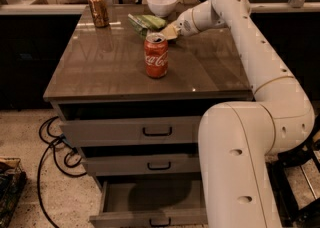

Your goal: Place green jalapeno chip bag into bottom drawer

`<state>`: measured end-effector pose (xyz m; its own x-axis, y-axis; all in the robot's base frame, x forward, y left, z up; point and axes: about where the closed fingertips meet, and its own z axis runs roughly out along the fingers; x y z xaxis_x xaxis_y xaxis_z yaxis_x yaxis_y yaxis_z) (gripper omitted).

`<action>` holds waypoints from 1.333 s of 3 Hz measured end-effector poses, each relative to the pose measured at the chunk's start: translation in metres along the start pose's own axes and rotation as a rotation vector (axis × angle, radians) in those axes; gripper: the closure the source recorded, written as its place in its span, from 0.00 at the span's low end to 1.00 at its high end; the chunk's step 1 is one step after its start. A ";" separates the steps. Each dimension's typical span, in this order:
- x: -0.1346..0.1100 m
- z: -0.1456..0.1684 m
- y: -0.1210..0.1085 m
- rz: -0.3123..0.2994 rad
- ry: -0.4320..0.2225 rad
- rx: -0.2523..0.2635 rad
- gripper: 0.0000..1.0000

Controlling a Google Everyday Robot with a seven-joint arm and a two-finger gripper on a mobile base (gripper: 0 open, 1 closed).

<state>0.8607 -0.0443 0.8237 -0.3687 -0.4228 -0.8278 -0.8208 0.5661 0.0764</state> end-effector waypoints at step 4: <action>-0.035 -0.066 -0.005 -0.046 0.033 0.178 1.00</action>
Offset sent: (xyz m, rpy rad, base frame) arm -0.0010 -0.0200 0.0398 -0.0610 -0.0614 -0.0763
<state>0.8487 -0.0788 0.8892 -0.3494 -0.4721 -0.8094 -0.7480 0.6607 -0.0625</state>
